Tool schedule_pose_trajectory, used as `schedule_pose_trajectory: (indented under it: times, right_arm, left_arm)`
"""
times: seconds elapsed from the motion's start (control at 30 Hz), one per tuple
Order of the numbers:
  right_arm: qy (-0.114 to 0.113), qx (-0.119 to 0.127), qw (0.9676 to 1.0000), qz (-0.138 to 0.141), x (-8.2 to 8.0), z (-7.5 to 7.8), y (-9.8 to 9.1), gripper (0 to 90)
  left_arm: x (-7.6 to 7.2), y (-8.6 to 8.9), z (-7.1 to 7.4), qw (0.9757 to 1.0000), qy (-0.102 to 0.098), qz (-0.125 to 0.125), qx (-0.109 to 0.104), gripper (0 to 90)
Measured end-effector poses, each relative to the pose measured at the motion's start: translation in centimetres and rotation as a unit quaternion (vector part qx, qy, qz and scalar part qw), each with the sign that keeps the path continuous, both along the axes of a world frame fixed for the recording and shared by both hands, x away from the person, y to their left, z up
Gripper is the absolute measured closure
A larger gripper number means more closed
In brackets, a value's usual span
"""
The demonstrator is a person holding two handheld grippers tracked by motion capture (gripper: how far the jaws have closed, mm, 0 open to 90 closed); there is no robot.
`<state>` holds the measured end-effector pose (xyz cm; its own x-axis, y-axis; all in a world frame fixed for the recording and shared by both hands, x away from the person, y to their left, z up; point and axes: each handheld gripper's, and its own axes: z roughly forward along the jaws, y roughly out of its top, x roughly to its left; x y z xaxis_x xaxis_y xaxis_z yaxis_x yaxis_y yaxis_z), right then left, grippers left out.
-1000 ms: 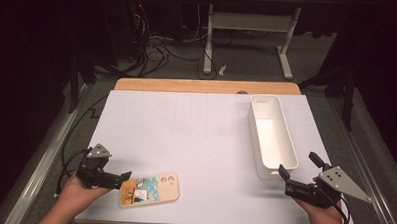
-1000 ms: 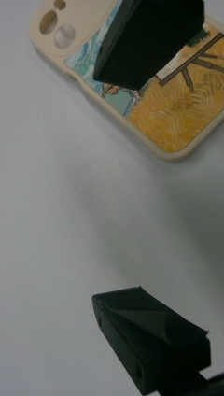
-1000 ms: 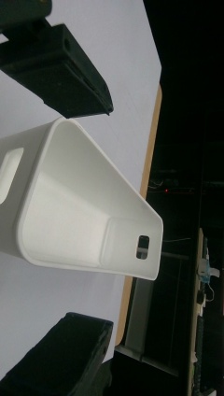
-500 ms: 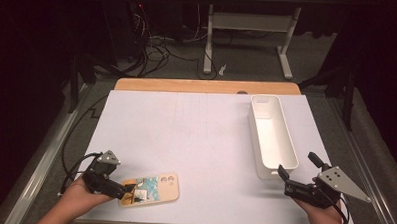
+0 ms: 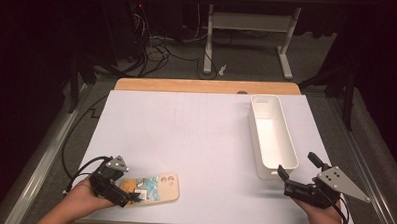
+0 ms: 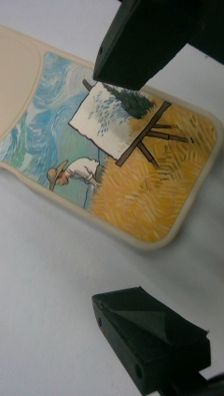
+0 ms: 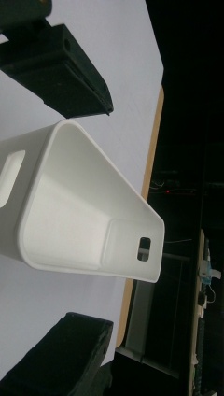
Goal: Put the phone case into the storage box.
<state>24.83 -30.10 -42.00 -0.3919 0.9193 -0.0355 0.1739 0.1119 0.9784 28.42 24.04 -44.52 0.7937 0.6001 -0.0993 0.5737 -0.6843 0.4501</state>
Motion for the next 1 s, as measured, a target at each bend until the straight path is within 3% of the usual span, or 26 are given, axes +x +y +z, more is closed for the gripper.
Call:
schedule_pose_trajectory:
  times: [0.33, 0.77, 1.0]
  right_arm:
    - [0.001, -0.002, 1.0, 0.0, 0.0, 0.0, 0.0, 0.7]
    - [0.001, -0.003, 1.0, 0.003, 0.0, -0.1, 0.1, 0.7]
    - [0.002, -0.004, 1.0, 0.004, 0.1, -0.1, 0.2, 0.7]
  left_arm:
    - [-0.2, -0.8, 0.1, 0.9995, -0.004, -0.033, 0.0, 0.7]
    - [0.0, -1.4, 0.1, 0.9986, -0.008, -0.052, 0.007, 0.7]
    - [-0.3, -1.6, -0.2, 0.9966, -0.013, -0.081, 0.007, 0.7]
